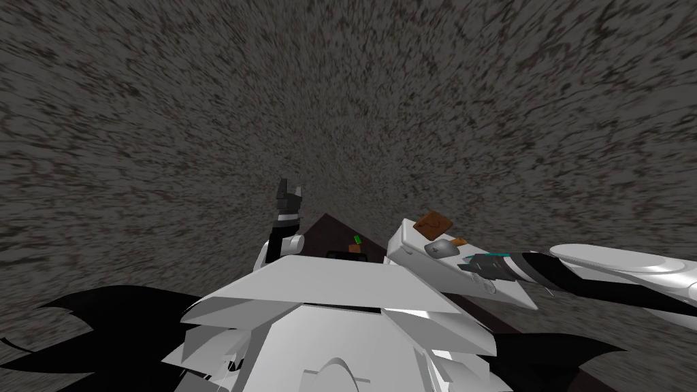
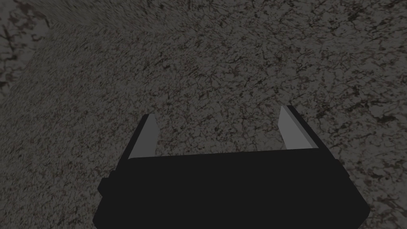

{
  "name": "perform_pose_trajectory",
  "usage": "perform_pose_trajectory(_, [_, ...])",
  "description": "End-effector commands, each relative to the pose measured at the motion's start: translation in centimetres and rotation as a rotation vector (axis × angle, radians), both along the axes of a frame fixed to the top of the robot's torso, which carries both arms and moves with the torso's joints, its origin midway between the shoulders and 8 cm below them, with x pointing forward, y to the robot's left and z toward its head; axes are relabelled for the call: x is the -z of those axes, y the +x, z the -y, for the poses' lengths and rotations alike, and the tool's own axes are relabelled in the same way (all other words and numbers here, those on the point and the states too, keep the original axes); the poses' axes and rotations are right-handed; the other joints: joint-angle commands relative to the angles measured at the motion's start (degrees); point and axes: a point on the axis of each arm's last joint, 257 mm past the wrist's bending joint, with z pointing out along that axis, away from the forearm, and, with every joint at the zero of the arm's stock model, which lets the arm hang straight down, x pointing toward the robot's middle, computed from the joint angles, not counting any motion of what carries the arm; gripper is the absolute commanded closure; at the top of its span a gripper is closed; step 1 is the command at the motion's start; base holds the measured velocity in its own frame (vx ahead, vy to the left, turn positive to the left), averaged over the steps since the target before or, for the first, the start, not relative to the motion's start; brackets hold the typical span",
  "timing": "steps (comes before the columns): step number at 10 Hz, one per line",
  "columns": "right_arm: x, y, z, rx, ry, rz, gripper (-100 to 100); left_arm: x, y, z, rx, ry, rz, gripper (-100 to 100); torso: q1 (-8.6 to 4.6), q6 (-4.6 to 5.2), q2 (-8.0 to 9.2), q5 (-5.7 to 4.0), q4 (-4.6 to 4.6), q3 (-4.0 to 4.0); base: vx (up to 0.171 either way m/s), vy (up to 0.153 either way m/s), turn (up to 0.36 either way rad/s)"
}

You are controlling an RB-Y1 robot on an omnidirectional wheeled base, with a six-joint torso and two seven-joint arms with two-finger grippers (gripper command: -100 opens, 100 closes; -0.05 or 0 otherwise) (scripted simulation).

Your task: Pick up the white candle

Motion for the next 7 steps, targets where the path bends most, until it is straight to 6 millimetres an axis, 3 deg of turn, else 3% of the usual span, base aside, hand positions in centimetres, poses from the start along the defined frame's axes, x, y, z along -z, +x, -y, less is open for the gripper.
perform_pose_trajectory(1, [0.0, 0.0, 0.0, 0.0, 0.0, 0.0, 100, 0.0, 0.0, 0.0, 0.0, 0.0, 0.0, 0, 0.0, 0.0, 0.0, 0.0, 0.0, 0.0, 0.0, 0.0, 0.0])
perform_pose_trajectory(4, [0.0, 0.0, 0.0, 0.0, 0.0, 0.0, 100, 0.0, 0.0, 0.0, 0.0, 0.0, 0.0, 0, 0.0, 0.0, 0.0, 0.0, 0.0, 0.0, 0.0, 0.0, 0.0])
perform_pose_trajectory(5, [0.0, 0.0, 0.0, 0.0, 0.0, 0.0, 0, 0.0, 0.0, 0.0, 0.0, 0.0, 0.0, 0, 0.0, 0.0, 0.0, 0.0, 0.0, 0.0, 0.0, 0.0, 0.0])
perform_pose_trajectory(6, [0.3, -1.4, 0.4, 0.027, 0.014, -0.025, -100, 0.0, 0.0, 0.0, 0.0, 0.0, 0.0, 0, 0.0, 0.0, 0.0, 0.0, 0.0, 0.0, -0.088, 0.035, -0.17])
perform_pose_trajectory(7, [0.4, -1.8, 0.5, 0.035, 0.018, -0.034, -100, 0.0, 0.0, 0.0, 0.0, 0.0, 0.0, 0, 0.09, 0.08, 0.29, 0.0, 0.06, 0.16, -0.151, 0.051, -0.203])
